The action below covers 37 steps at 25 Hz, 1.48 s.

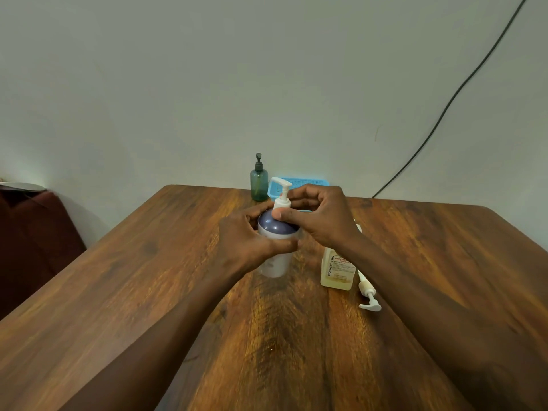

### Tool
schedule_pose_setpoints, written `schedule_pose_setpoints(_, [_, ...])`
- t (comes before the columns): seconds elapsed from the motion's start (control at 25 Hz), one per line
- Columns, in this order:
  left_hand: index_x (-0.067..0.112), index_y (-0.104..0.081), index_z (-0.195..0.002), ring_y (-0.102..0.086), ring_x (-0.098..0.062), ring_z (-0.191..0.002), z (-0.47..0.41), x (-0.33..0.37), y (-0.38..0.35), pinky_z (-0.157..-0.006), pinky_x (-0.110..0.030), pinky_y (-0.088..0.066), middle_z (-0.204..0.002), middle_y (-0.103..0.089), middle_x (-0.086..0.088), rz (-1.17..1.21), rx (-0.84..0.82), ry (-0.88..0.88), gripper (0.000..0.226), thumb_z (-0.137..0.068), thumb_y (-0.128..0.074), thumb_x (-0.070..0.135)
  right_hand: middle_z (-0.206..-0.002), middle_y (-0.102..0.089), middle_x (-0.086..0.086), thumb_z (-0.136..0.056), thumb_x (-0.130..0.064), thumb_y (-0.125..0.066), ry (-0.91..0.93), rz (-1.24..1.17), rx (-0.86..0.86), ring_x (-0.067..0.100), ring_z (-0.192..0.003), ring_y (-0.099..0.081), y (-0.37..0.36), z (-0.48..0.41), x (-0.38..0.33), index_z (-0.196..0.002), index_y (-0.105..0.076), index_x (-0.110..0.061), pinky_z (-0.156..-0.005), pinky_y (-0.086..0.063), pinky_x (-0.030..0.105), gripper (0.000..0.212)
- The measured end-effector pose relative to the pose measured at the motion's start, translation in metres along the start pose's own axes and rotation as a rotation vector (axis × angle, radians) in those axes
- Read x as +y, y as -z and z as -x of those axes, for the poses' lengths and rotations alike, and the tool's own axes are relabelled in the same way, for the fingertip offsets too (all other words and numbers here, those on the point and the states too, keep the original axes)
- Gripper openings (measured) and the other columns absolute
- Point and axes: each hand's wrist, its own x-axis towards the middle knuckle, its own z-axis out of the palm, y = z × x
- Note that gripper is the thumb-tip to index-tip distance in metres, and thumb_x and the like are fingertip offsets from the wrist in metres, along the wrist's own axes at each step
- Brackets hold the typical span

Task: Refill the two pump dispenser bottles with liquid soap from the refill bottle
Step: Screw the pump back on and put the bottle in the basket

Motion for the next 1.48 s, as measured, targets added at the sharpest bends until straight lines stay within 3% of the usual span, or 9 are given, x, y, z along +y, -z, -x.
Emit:
schedule_pose_setpoints(0.12, [0.044, -0.064, -0.111, -0.067, 0.014, -0.087, 0.002, 0.001, -0.003, -0.071, -0.006, -0.051, -0.094, -0.067, 0.031, -0.036, -0.033, -0.021, 0.060, -0.060, -0.096, 0.035, -0.075, -0.072, -0.009, -0.056, -0.051, -0.096, -0.082, 0.230, 0.086, -0.001, -0.064, -0.065, -0.001, -0.004, -0.002, -0.081, -0.066, -0.018, -0.059, -0.051, 0.012, 0.051])
schedule_pose_setpoints(0.2, [0.040, -0.066, -0.114, -0.066, 0.014, -0.090, 0.000, 0.000, -0.003, -0.073, -0.007, -0.053, -0.097, -0.068, 0.029, -0.053, -0.049, -0.016, 0.059, -0.062, -0.094, 0.041, -0.088, -0.070, -0.012, -0.063, -0.059, -0.089, -0.114, 0.243, 0.048, -0.001, -0.076, -0.065, -0.003, -0.003, -0.002, -0.094, -0.062, -0.023, -0.069, -0.056, 0.015, 0.055])
schedule_pose_setpoints(0.4, [0.038, -0.062, -0.121, -0.064, 0.018, -0.089, -0.007, -0.003, -0.003, -0.071, -0.004, -0.050, -0.101, -0.066, 0.025, -0.055, -0.046, -0.003, 0.071, -0.059, -0.097, 0.041, -0.122, -0.073, 0.003, -0.093, -0.011, -0.073, -0.106, -0.232, -0.166, 0.009, -0.111, -0.070, 0.004, 0.002, -0.004, -0.143, -0.050, -0.026, -0.091, -0.059, 0.031, 0.057])
schedule_pose_setpoints(0.6, [0.051, -0.060, -0.106, -0.065, 0.018, -0.087, -0.002, -0.003, -0.006, -0.068, -0.005, -0.051, -0.088, -0.063, 0.040, -0.093, -0.032, -0.005, 0.059, -0.059, -0.095, 0.044, -0.085, -0.073, -0.009, -0.061, -0.049, -0.094, -0.068, 0.185, 0.144, 0.001, -0.079, -0.071, -0.005, 0.001, 0.000, -0.110, -0.059, -0.027, -0.070, -0.058, 0.014, 0.064])
schedule_pose_setpoints(0.8, [0.036, -0.065, -0.123, -0.067, 0.012, -0.094, -0.008, -0.007, -0.004, -0.076, -0.007, -0.052, -0.105, -0.068, 0.026, -0.083, -0.026, -0.032, 0.072, -0.058, -0.096, 0.042, -0.125, -0.072, -0.001, -0.093, -0.018, -0.073, -0.104, -0.084, -0.197, 0.009, -0.117, -0.066, -0.001, -0.002, 0.000, -0.142, -0.050, -0.029, -0.095, -0.058, 0.029, 0.055])
schedule_pose_setpoints(0.92, [0.038, -0.062, -0.127, -0.067, 0.008, -0.095, -0.005, -0.012, -0.007, -0.078, -0.007, -0.053, -0.108, -0.067, 0.024, -0.126, -0.012, -0.030, 0.078, -0.057, -0.094, 0.050, -0.110, -0.077, -0.001, -0.080, -0.016, -0.086, -0.064, 0.015, -0.046, 0.007, -0.098, -0.074, -0.005, -0.001, 0.003, -0.127, -0.063, -0.021, -0.089, -0.061, 0.035, 0.052])
schedule_pose_setpoints(1.16, [0.029, -0.070, -0.116, -0.069, 0.006, -0.087, -0.005, -0.011, -0.016, -0.074, -0.010, -0.056, -0.099, -0.071, 0.018, -0.130, 0.044, -0.007, 0.067, -0.056, -0.097, 0.043, -0.077, -0.068, -0.017, -0.061, -0.059, -0.090, -0.046, 0.342, 0.246, -0.001, -0.071, -0.068, -0.015, -0.002, -0.005, -0.096, -0.066, -0.022, -0.066, -0.053, 0.009, 0.057])
schedule_pose_setpoints(1.36, [0.029, -0.069, -0.123, -0.070, 0.006, -0.093, -0.010, -0.011, -0.008, -0.079, -0.018, -0.060, -0.105, -0.072, 0.020, -0.064, -0.020, 0.023, 0.070, -0.060, -0.097, 0.040, -0.122, -0.072, -0.003, -0.092, -0.009, -0.073, -0.113, -0.051, -0.304, 0.006, -0.113, -0.068, 0.003, -0.010, -0.002, -0.144, -0.049, -0.020, -0.094, -0.058, 0.028, 0.059])
schedule_pose_setpoints(1.48, [0.025, -0.070, -0.128, -0.072, -0.001, -0.099, -0.012, -0.017, -0.006, -0.084, -0.029, -0.062, -0.114, -0.075, 0.012, -0.043, -0.067, 0.021, 0.079, -0.057, -0.097, 0.044, -0.118, -0.075, 0.002, -0.085, 0.000, -0.078, -0.090, -0.018, -0.228, 0.007, -0.109, -0.071, 0.005, -0.011, 0.003, -0.141, -0.055, -0.015, -0.093, -0.059, 0.032, 0.062])
